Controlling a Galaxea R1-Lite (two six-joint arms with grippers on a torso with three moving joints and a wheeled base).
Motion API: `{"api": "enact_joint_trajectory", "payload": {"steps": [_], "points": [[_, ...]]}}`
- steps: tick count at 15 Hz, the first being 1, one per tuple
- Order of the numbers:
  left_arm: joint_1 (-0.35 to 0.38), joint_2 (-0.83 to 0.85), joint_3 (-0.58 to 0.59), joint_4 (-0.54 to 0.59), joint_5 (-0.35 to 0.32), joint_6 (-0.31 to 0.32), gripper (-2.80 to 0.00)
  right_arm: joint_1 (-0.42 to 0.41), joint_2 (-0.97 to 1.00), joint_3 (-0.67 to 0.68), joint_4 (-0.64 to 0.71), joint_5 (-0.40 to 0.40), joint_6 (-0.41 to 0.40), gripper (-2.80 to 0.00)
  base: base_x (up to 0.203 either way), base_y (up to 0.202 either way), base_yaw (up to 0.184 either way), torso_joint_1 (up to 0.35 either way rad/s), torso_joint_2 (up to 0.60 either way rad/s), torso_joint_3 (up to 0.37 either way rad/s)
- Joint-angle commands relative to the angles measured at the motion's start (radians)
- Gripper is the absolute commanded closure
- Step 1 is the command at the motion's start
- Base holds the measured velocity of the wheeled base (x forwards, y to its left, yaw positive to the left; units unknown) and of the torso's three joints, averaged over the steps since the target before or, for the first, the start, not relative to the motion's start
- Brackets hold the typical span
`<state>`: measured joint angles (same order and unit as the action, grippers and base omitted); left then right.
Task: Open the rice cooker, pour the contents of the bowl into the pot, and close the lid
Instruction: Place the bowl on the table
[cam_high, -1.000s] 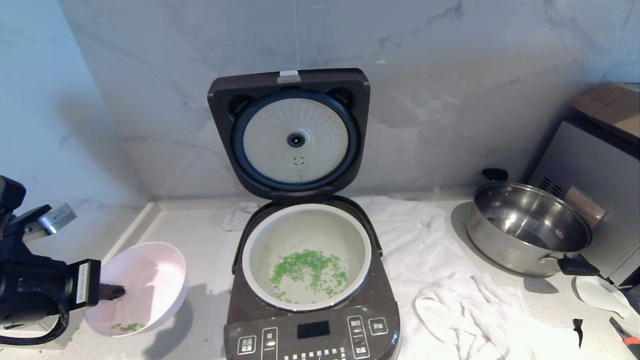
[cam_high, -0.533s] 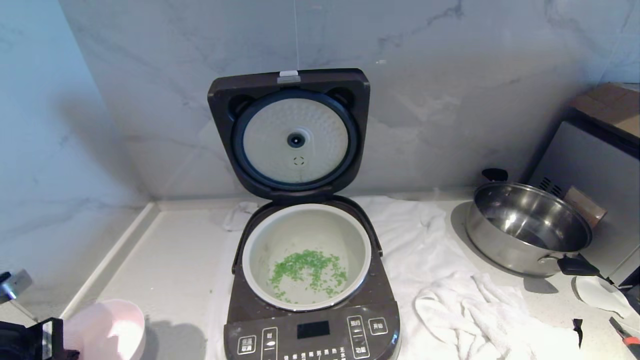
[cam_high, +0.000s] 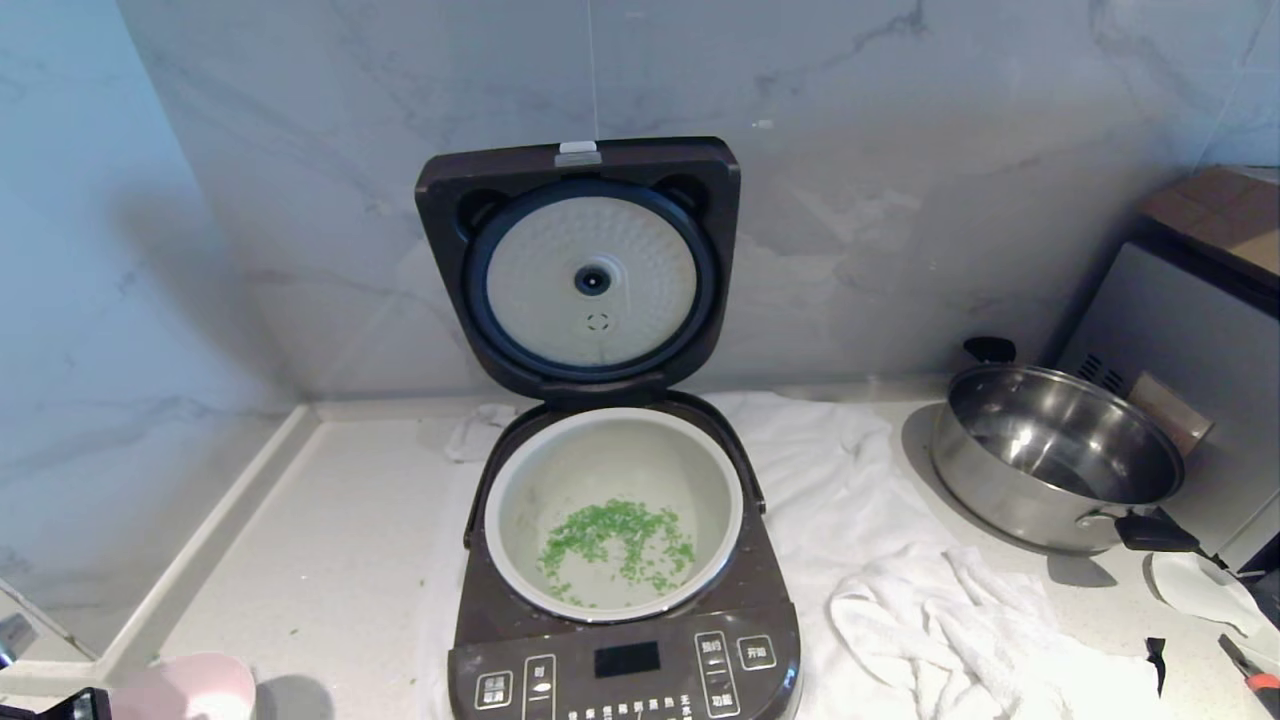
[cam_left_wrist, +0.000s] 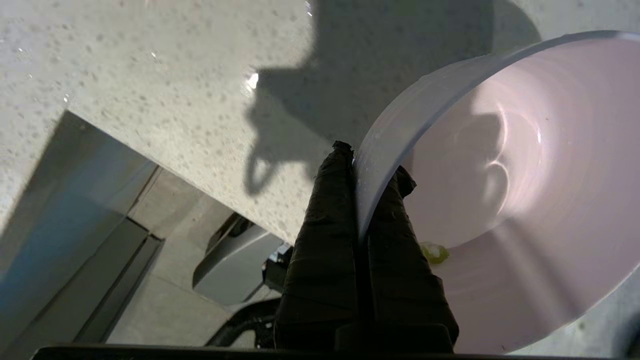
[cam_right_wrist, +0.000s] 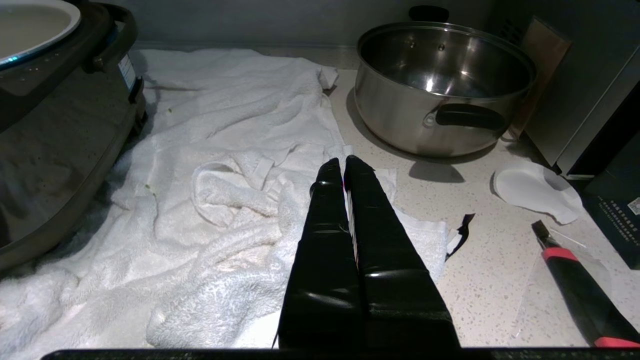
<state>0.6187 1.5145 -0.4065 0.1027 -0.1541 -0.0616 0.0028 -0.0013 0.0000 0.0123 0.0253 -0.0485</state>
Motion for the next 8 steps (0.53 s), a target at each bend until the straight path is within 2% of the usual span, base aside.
{"api": "enact_joint_trajectory", "payload": {"steps": [1, 4, 6, 8], "points": [[0.053, 0.113, 0.015, -0.074, 0.002, 0.005, 0.0, 0.0, 0.001, 0.0, 0.0, 0.001, -0.001, 0.0, 0.0, 0.0, 0.0, 0.0, 0.0, 0.0], [0.117, 0.256, 0.011, -0.196, 0.009, 0.046, 0.0, 0.0, 0.001, 0.0, 0.0, 0.001, -0.001, 0.0, 0.0, 0.0, 0.0, 0.0, 0.0, 0.0], [0.157, 0.311, 0.018, -0.281, 0.042, 0.06, 0.0, 0.0, 0.001, 0.0, 0.0, 0.001, -0.001, 0.0, 0.0, 0.0, 0.0, 0.0, 0.0, 0.0], [0.192, 0.311, 0.018, -0.284, 0.047, 0.105, 0.0, 0.0, 0.001, 0.0, 0.0, 0.001, -0.001, 0.0, 0.0, 0.0, 0.0, 0.0, 0.0, 0.0]]}}
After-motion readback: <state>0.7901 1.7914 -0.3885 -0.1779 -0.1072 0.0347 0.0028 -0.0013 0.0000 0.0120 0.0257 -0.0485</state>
